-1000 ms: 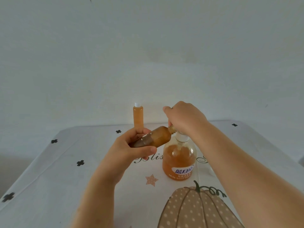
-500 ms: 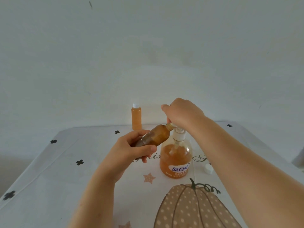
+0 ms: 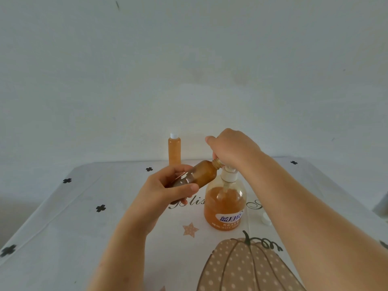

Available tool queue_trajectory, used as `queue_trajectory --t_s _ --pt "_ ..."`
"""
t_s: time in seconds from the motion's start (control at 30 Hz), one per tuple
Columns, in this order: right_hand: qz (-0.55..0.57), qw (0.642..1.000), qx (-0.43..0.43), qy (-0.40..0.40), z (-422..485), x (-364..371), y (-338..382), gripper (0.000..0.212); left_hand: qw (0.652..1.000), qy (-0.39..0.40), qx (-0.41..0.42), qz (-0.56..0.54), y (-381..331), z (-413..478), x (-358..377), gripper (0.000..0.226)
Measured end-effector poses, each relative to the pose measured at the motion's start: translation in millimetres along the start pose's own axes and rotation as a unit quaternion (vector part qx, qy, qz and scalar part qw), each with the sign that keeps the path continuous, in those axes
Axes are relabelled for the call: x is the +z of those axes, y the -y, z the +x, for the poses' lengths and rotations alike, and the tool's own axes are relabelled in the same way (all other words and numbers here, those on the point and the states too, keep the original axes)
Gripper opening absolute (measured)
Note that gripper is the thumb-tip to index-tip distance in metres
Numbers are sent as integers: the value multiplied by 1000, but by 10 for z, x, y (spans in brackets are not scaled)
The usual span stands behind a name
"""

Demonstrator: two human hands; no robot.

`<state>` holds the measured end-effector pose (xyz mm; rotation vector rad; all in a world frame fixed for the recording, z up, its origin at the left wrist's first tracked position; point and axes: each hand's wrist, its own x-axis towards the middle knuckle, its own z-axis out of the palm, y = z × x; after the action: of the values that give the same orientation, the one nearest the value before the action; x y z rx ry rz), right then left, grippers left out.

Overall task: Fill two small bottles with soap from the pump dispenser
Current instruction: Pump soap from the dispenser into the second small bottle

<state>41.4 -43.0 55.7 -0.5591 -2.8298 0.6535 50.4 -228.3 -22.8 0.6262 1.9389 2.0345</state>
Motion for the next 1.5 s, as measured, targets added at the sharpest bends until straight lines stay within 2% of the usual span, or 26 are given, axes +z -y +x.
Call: queue_trajectory --t_s 0.1,0.27,0.6,0.83,1.17,1.3,1.5 --pt "3 1000 -1 -10 13 49 -48 43 1000 -10 6 5 -9 7 0 45" --pt "15 1000 0 -22 45 125 -70 43 1000 -18 4 16 16 35 -13 42" --pt "17 1000 9 -10 6 83 -48 41 1000 -7 -8 9 -6 -8 20 51" --pt "-40 998 -21 -31 -27 -82 7 47 1000 0 6 4 -30 -30 33 40" --pt "-5 1000 -3 -22 -18 -16 -2 43 1000 -1 4 -10 -12 -10 5 42" --pt "8 1000 -6 -23 -4 85 -53 44 1000 -5 -11 7 9 14 -11 54" --pt "20 999 -1 -30 13 120 -73 43 1000 -3 -12 8 6 16 -16 52"
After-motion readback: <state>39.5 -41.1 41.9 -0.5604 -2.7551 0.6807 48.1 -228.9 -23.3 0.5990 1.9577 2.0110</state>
